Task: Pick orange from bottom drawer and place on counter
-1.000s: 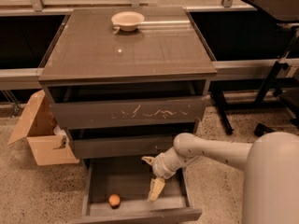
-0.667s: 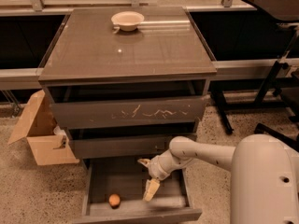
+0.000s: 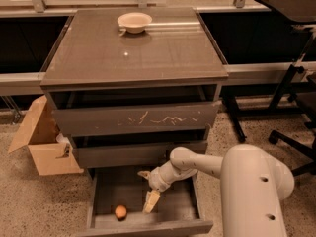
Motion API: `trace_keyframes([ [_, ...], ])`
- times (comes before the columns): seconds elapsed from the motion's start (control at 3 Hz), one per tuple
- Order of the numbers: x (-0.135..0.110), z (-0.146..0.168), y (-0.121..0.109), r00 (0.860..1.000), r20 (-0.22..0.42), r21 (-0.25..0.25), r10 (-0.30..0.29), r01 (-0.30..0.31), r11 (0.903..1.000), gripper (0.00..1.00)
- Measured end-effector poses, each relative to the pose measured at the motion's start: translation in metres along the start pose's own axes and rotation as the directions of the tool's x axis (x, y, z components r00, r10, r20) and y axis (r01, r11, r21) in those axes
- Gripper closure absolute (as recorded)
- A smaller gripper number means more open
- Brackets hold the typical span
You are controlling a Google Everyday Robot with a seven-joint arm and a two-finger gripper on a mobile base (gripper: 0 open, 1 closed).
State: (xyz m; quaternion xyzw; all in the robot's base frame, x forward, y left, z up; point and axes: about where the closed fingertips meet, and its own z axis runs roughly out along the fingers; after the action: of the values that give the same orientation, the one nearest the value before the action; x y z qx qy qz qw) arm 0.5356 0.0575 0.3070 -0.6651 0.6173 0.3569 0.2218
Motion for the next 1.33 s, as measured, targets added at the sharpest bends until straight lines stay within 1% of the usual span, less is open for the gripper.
trace_keyframes([
  [0.33, 0.008, 0.033, -0.016, 1.000, 0.025, -0.029, 0.009, -0.009, 0.9995, 0.00],
  [0.67, 0.007, 0.063, -0.022, 0.999, 0.041, -0.006, 0.017, -0.017, 0.9998, 0.00],
  [1.0, 0.007, 0.090, -0.032, 0.997, 0.073, 0.083, 0.031, -0.037, 0.9958, 0.00],
  [1.33, 0.007, 0.090, -0.032, 0.997, 0.073, 0.083, 0.031, -0.037, 0.9958, 0.00],
])
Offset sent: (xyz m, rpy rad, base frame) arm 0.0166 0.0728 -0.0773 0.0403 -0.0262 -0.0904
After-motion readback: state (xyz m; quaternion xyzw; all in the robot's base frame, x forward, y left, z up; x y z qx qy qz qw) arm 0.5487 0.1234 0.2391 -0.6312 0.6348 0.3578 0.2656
